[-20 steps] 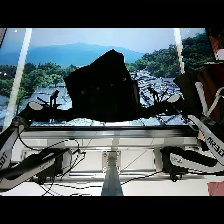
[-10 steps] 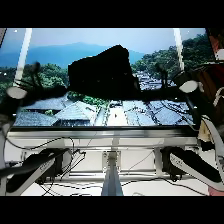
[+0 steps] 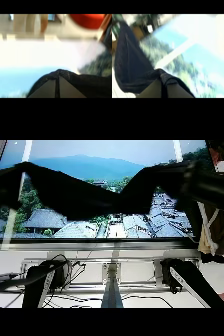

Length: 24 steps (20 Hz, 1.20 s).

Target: Fold the clothes and pants, and hang the long-sleeved shirts on hangers.

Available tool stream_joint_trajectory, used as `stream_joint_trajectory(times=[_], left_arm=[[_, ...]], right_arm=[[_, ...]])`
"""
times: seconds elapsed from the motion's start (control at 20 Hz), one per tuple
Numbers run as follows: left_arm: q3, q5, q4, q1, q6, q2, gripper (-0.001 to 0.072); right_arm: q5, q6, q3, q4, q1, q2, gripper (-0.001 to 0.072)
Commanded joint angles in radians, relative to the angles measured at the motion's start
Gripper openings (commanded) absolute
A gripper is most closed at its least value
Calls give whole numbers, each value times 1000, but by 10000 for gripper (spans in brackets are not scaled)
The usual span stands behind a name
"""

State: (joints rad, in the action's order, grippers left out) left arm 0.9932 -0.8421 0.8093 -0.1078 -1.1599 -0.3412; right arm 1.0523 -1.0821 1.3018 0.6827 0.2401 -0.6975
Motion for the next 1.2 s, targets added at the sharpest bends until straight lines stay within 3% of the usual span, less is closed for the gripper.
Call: stream_joint_trajectory(times=[0.0,0.1,0.2,0.35,0.4,0.55,0.65,0.85,1.0,1.15], left_arm=[[11,21,93,-1,-156,126,11],[6,-33,191,-1,-239,93,11],[-31,-63,200,0,-250,20,12],[-128,-63,175,17,-246,-155,13],[-155,-59,178,30,-241,-228,13],[-188,13,178,72,-104,-491,13],[-186,101,178,76,-88,-642,14],[-171,114,179,62,-81,-783,14],[-170,34,203,64,-29,-791,14],[-170,-203,259,61,-29,-791,13]], right_arm=[[-36,-71,109,5,11,55,13],[-46,-135,103,50,11,25,14],[-45,-209,92,137,11,-48,14],[-48,-220,57,195,11,-224,14],[-53,-219,43,196,11,-299,15],[-104,-218,25,273,11,-523,15],[-153,-219,25,331,8,-631,15],[-159,-219,24,353,-11,-707,15],[-48,-235,19,381,-11,-707,15],[190,-272,-29,424,-11,-706,14]])
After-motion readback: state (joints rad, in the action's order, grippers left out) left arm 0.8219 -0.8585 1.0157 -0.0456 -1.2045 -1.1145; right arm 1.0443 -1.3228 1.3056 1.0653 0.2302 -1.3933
